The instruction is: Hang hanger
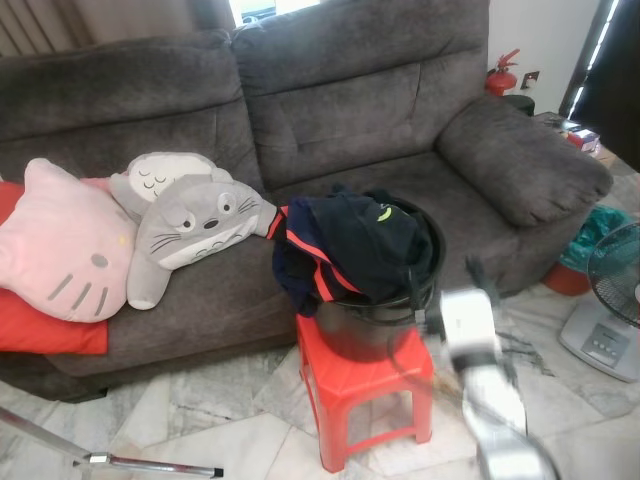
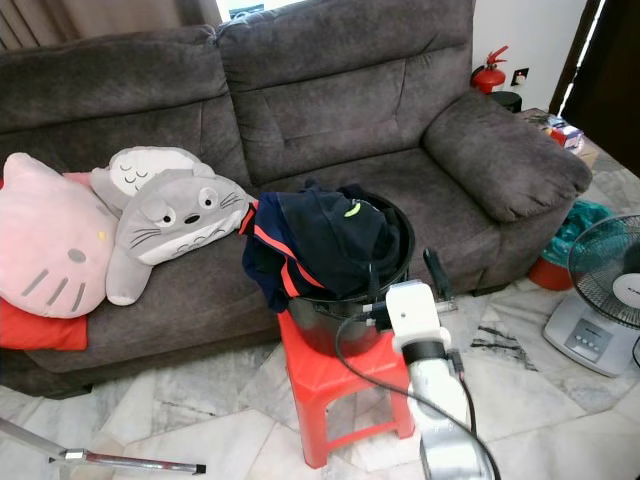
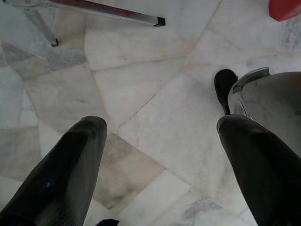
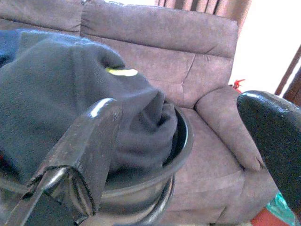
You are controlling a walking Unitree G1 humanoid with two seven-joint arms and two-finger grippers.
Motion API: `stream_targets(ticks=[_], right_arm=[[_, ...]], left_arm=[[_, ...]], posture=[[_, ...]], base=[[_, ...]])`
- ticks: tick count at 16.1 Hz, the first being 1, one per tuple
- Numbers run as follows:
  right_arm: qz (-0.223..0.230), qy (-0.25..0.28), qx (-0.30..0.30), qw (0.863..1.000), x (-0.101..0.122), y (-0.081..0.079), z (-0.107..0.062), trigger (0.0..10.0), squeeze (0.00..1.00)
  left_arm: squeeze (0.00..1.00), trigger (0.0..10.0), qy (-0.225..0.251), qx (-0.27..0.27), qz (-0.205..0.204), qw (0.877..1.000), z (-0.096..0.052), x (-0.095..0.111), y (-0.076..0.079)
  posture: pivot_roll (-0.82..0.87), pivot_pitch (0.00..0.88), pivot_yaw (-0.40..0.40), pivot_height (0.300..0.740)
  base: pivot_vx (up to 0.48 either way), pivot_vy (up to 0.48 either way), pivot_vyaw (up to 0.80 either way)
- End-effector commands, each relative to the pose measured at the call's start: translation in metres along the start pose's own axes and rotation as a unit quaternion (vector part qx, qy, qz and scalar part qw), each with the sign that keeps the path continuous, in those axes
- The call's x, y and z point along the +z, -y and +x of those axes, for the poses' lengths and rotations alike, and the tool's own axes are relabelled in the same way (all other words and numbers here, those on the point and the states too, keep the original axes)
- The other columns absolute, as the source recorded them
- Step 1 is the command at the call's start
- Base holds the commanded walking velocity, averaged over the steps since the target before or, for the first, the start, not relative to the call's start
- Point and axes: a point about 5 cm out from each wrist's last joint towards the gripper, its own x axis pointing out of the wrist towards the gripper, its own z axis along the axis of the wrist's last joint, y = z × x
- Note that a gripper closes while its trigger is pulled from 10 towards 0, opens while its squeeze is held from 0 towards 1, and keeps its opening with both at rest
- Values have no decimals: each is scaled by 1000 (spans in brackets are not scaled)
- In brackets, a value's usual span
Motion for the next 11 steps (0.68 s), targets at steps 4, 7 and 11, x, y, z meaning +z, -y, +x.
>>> stream_targets(ticks=[4, 7, 11], right_arm=[[16, -20, 29, 999, -6, -7, 17, 10000, 0], [19, -22, 32, 999, -7, -7, 20, 10000, 0], [18, 42, 171, 984, 12, -45, 20, 10000, 0]], left_arm=[[0, 10000, -2, 8, -8, 1000, 0, -2, 1], [0, 10000, -2, 8, -8, 1000, 0, -2, 2], [0, 10000, -1, 8, -26, 1000, -1, -4, 7]], posture=[[-194, 0, 117, 740], [-193, 0, 116, 740], [-201, 0, 92, 740]], base=[[0, 0, 0], [0, 0, 0], [0, 0, 0]])
